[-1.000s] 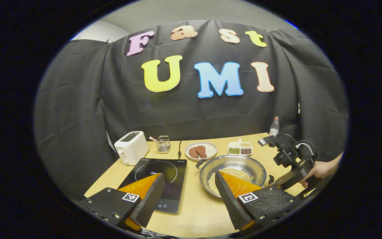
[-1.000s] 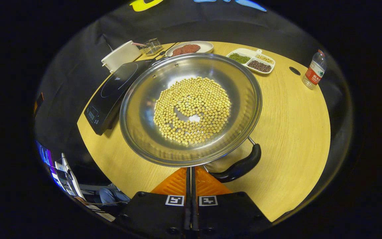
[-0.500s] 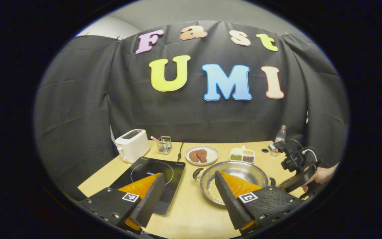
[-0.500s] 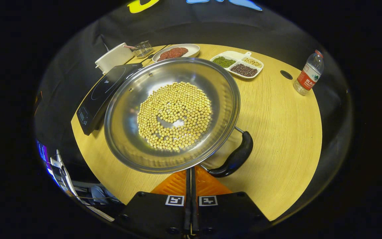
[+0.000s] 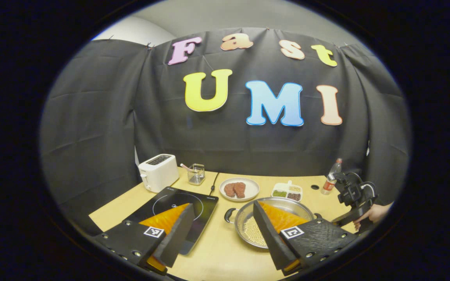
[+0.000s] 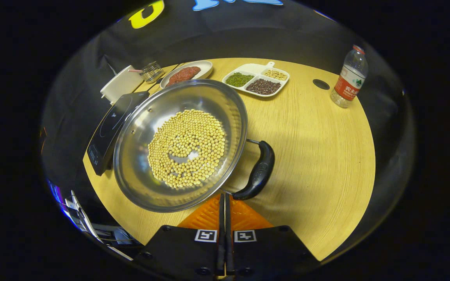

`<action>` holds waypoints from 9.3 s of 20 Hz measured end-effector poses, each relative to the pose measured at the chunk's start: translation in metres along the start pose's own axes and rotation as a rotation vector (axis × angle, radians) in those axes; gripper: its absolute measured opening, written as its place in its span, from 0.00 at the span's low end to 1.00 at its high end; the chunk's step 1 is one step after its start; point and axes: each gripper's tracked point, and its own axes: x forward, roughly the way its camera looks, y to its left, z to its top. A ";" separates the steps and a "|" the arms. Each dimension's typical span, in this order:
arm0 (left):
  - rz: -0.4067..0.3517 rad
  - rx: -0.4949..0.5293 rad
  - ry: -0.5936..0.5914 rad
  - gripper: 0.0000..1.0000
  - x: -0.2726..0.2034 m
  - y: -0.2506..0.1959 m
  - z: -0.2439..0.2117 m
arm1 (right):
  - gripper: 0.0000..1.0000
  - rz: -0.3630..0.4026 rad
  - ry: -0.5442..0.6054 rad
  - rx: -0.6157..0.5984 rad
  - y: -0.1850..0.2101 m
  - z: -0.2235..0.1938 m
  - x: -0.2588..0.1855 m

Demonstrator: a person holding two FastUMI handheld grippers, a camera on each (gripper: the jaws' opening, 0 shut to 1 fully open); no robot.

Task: First push the handle of the pot to place it horizontally, then grasp the pot with both hands and set it on the induction cooktop.

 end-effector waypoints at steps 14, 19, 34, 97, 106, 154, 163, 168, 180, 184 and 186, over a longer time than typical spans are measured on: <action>-0.204 -0.012 0.098 0.92 0.071 0.037 -0.023 | 0.18 -0.215 -0.091 0.193 -0.016 0.013 -0.018; -0.309 -0.036 0.180 0.89 0.117 0.037 -0.047 | 0.88 -0.222 -0.161 0.291 -0.017 0.020 -0.040; -0.521 -0.105 0.498 0.89 0.234 -0.024 -0.171 | 0.98 -0.125 -0.247 0.355 -0.023 0.067 0.016; -0.550 -0.207 0.626 0.52 0.105 0.200 -0.162 | 0.55 -0.089 -0.149 0.259 0.253 -0.001 -0.045; -0.454 -0.223 0.588 0.52 0.157 0.276 -0.145 | 0.57 -0.040 -0.172 0.186 0.309 0.070 -0.002; -0.369 -0.108 0.588 0.59 0.317 0.313 -0.160 | 0.80 0.020 -0.198 0.297 0.306 0.164 0.126; -0.240 -0.015 0.473 0.89 0.287 0.329 -0.113 | 0.98 -0.020 -0.290 0.208 0.296 0.166 0.071; -0.155 -0.041 0.371 0.89 0.237 0.335 -0.073 | 0.98 -0.059 -0.398 0.180 0.276 0.163 0.008; -0.101 0.120 -0.029 0.89 0.121 0.241 0.053 | 0.98 -0.306 -0.702 0.039 0.205 0.101 -0.165; -0.145 0.101 -0.127 0.88 0.072 0.172 0.087 | 0.98 -0.333 -0.837 0.024 0.189 0.082 -0.220; -0.173 0.092 -0.158 0.89 0.044 0.133 0.097 | 0.98 -0.328 -0.888 0.041 0.179 0.069 -0.249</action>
